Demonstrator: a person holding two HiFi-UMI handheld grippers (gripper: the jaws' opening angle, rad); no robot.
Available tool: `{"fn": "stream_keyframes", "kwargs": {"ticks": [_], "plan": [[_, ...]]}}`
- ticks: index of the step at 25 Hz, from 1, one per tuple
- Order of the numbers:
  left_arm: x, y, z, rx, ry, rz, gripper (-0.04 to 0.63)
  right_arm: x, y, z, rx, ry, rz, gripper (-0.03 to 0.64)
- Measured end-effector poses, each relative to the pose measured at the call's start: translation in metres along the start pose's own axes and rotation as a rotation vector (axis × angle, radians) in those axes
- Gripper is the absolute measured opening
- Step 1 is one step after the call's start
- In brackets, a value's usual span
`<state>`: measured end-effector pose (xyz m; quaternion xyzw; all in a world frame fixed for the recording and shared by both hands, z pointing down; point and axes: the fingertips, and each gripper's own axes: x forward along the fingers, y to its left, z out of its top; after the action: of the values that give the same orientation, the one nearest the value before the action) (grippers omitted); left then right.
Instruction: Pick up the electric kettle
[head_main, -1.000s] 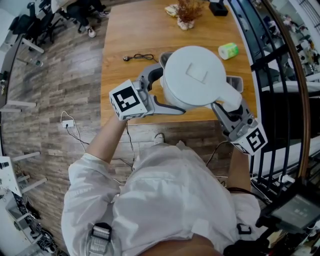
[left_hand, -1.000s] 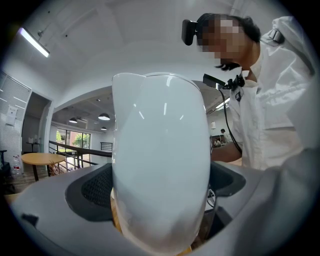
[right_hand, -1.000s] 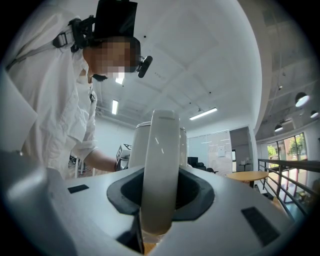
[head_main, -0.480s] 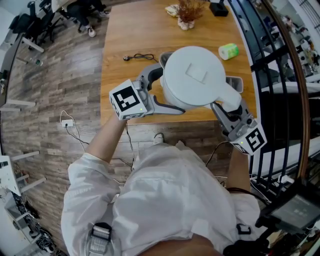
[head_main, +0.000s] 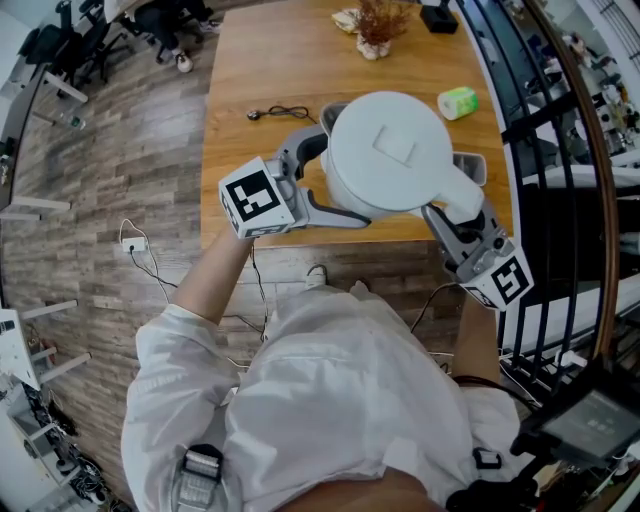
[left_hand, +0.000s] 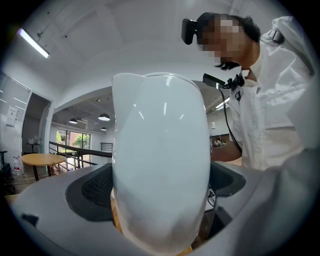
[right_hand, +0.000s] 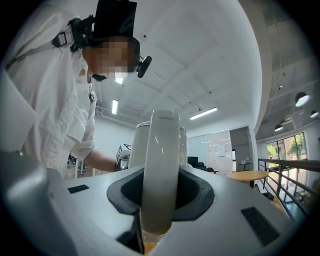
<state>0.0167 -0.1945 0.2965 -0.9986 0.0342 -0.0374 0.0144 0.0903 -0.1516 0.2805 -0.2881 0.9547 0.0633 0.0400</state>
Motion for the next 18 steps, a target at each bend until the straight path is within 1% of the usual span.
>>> {"fn": "stream_keyframes", "kwargs": {"ticks": [11,18], "plan": [[-0.0003,0.0005,0.0014,0.011,-0.002,-0.001,0.581,0.0009,-0.0002,0.0020,-0.004,0.003,0.002,0.106],[-0.0002,0.0001,0.0029,0.003,-0.005,0.000,0.581,0.0006,-0.0003,0.0014,-0.001,0.006,0.001,0.106]]}}
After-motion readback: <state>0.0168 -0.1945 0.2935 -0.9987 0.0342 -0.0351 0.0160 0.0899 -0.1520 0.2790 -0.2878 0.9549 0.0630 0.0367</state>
